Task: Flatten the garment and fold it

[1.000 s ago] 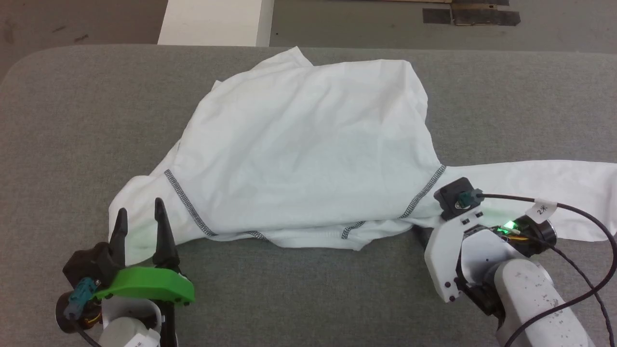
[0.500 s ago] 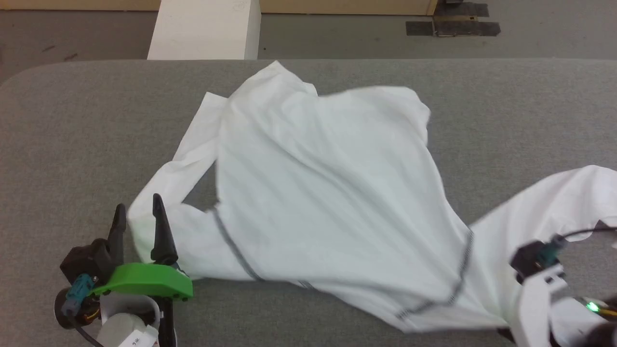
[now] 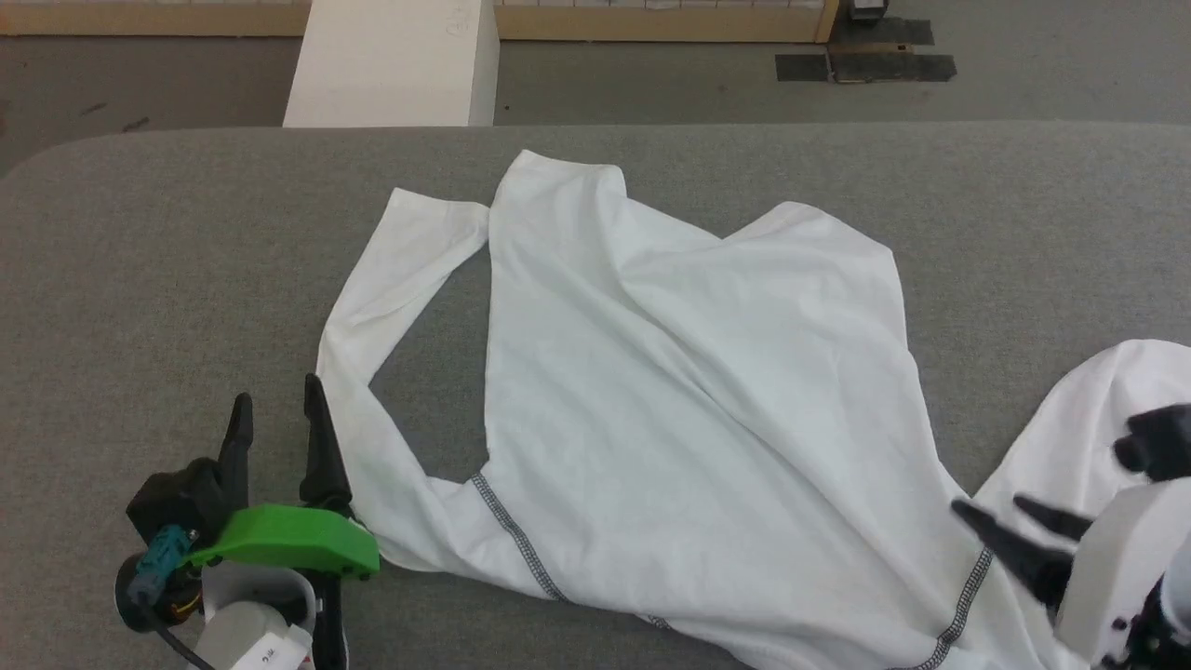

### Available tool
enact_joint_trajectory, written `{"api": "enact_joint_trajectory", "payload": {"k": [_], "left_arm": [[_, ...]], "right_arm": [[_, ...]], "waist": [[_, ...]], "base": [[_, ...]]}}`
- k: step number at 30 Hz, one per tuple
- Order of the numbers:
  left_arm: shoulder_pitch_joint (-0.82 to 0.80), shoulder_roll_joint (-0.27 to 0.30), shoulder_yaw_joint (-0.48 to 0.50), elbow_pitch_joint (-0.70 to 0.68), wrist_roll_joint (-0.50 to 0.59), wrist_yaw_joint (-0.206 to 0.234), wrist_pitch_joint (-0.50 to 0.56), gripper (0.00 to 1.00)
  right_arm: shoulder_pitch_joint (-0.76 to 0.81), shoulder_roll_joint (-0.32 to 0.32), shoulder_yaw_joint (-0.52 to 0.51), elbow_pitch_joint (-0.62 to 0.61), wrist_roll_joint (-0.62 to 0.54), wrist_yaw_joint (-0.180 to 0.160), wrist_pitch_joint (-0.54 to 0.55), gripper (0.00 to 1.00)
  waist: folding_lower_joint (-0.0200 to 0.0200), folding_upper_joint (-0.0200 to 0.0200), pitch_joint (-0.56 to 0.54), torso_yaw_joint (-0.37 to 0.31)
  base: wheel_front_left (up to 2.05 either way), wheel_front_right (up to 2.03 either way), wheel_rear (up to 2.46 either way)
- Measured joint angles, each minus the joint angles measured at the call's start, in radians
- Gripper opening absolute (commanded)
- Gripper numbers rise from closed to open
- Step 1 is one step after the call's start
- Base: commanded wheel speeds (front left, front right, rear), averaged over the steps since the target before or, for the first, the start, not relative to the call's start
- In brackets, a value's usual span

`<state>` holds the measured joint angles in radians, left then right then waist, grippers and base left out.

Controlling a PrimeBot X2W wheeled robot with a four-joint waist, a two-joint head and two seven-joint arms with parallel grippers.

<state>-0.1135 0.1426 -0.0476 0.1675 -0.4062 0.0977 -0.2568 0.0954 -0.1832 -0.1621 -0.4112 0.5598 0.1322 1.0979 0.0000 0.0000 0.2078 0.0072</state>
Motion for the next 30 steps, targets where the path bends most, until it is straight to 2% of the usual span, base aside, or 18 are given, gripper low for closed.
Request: {"api": "enact_joint_trajectory", "payload": {"k": [5, 11, 15, 19, 23, 27, 28, 29, 30], "left_arm": [[0.000, 0.001, 0.001, 0.003, -0.001, 0.000, 0.000, 1.00], [0.000, 0.000, -0.008, 0.001, -0.001, 0.001, 0.000, 1.00], [-0.001, -0.006, -0.026, -0.004, -0.001, 0.001, 0.000, 1.00], [-0.015, -0.018, -0.040, -0.002, -0.002, -0.002, 0.000, 1.00], [-0.028, -0.027, -0.056, 0.006, -0.003, -0.009, 0.000, 1.00], [-0.042, -0.040, -0.059, 0.013, -0.007, -0.010, 0.000, 1.00], [-0.045, -0.041, -0.058, 0.013, -0.007, -0.010, 0.000, 1.00], [-0.048, -0.042, -0.057, 0.013, -0.007, -0.010, 0.000, 1.00], [-0.051, -0.043, -0.056, 0.013, -0.007, -0.011, 0.000, 1.00]], "right_arm": [[-0.122, 0.076, -0.077, -0.018, -0.011, 0.000, -0.257, 1.00], [-0.214, 0.120, -0.066, 0.125, -0.159, 0.000, -0.395, 1.00], [-0.290, 0.130, -0.013, 0.285, -0.297, 0.000, -0.391, 1.00], [-0.376, 0.118, -0.002, 0.432, -0.469, 0.000, -0.351, 1.00], [-0.440, 0.108, 0.020, 0.542, -0.526, 0.000, -0.305, 1.00], [-0.462, 0.077, 0.053, 0.621, -0.536, 0.000, -0.230, 1.00], [-0.471, 0.072, 0.060, 0.628, -0.530, 0.000, -0.207, 0.52], [-0.486, 0.062, 0.067, 0.628, -0.520, 0.000, -0.189, 0.32], [-0.499, 0.053, 0.072, 0.629, -0.512, 0.000, -0.181, 0.00]], "waist": [[0.0000, 0.0000, -0.011, -0.001], [0.0000, 0.0000, -0.011, 0.006], [0.0000, 0.0000, -0.001, 0.022], [0.0000, 0.0000, 0.016, 0.046], [0.0000, 0.0000, 0.041, 0.072], [0.0000, 0.0000, 0.070, 0.097], [0.0000, 0.0000, 0.079, 0.103], [0.0000, 0.0000, 0.087, 0.108], [0.0000, 0.0000, 0.094, 0.112]], "base": [[0.00, 0.00, 0.00], [0.00, 0.00, 0.00], [0.00, 0.00, 0.00], [0.00, 0.00, 0.00], [0.00, 0.00, 0.00], [0.00, 0.00, 0.00], [0.00, 0.00, 0.00], [0.00, 0.00, 0.00], [0.00, 0.00, 0.00]]}}
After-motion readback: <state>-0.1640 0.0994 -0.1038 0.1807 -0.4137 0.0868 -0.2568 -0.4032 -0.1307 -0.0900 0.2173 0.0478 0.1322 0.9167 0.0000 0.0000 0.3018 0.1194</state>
